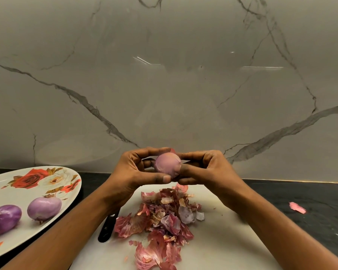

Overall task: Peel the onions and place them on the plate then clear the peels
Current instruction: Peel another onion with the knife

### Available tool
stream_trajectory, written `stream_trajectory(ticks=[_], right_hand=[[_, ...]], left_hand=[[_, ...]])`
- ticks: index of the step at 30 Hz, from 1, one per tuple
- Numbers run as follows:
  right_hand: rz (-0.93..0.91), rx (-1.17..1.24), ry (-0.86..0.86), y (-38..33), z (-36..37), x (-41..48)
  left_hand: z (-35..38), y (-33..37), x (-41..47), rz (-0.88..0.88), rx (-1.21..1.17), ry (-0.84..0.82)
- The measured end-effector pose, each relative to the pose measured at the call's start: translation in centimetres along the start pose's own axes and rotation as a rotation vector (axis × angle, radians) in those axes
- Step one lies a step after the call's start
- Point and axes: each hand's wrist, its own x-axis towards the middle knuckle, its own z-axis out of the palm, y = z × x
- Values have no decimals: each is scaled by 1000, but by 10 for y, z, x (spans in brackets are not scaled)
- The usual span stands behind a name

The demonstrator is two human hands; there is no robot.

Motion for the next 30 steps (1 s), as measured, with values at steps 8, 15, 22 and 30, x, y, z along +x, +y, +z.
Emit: stream_trajectory(ticks=[8,15,22,30], right_hand=[[-20,-22,25,-1,1,0],[-40,-22,80,-1,-3,-1],[-9,-63,169,0,-8,2],[133,73,52,-2,-8,3]], left_hand=[[0,1,1,-18,-60,-6],[-2,5,1,-56,-283,-59],[-2,7,3,-88,-377,-25],[-5,2,3,-125,-368,-141]])
